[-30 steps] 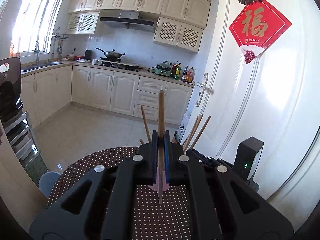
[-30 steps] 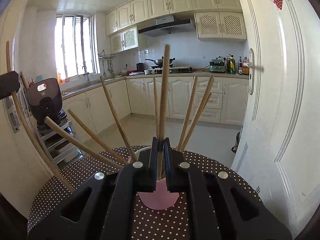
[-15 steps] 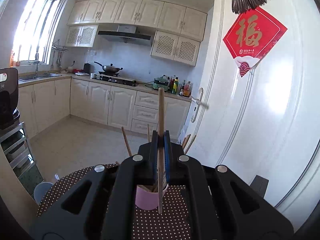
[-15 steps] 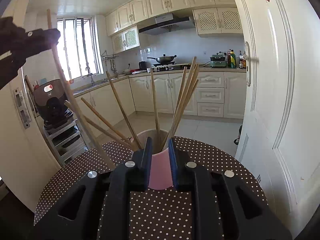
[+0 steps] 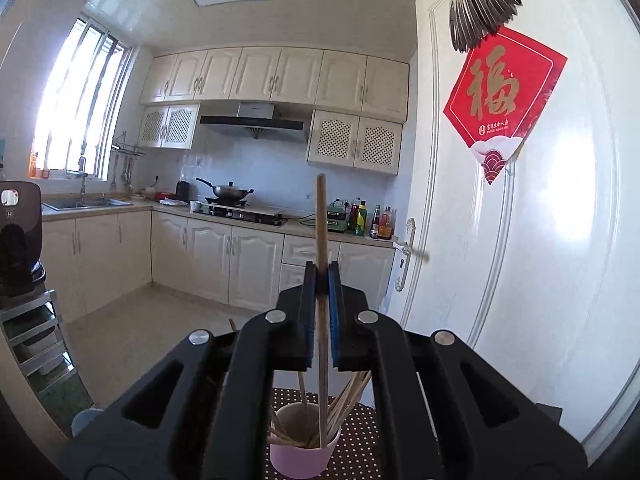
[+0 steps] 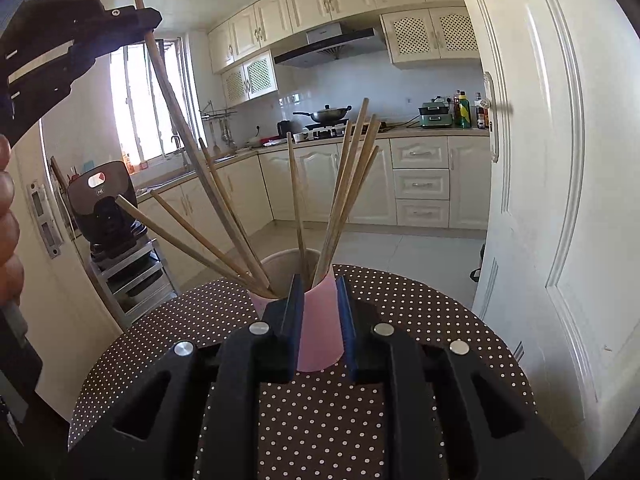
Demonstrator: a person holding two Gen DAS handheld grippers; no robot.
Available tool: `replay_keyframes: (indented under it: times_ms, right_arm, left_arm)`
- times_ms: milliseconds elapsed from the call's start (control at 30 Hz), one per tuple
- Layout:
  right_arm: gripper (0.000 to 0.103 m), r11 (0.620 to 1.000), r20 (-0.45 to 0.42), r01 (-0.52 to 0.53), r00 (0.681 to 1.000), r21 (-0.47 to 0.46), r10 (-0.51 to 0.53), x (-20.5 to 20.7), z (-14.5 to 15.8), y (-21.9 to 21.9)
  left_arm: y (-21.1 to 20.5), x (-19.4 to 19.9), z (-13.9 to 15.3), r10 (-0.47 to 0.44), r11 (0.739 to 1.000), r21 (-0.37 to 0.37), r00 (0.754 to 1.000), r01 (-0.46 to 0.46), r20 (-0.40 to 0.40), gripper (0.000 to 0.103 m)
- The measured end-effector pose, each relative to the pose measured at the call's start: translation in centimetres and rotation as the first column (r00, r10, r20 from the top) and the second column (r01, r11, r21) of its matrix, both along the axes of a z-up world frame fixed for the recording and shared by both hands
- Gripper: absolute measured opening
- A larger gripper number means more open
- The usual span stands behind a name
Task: Organize utensils
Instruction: 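Lower the left chopstick into the pink cup and open the left gripper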
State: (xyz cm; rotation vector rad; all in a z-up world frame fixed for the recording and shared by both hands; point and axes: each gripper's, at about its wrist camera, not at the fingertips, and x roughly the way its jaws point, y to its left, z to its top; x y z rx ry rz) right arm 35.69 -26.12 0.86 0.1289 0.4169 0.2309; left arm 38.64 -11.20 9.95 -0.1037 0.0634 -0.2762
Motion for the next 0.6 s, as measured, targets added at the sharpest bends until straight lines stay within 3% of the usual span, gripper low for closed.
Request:
replay_keyframes:
  times_ms: [133, 267, 600]
  right_arm:
    - [0.016, 1.0, -0.007, 0.004, 1.0, 0.007, -0.004, 0.2, -0.2, -0.3]
    - [0.016, 1.0, -0.012, 0.002, 1.0, 0.005, -0.001, 0.3, -0.5, -0.4]
    - [0.016, 1.0, -0.008, 0.001, 1.0, 0.018, -0.001, 0.8, -0.5, -0.9]
  left_arm:
    - [-0.9, 0.3, -1.7, 0.035, 0.998, 0.043, 0.998, -0.037, 0.054, 0.006]
    - [-1.5, 1.1, -2.5, 0.02, 0.999, 0.038, 0.999, -0.021, 0.028, 0.006]
    - [-2.0, 1.3, -1.4, 0.033, 0.999, 0.036, 0.994, -0.037, 0.106, 0.006]
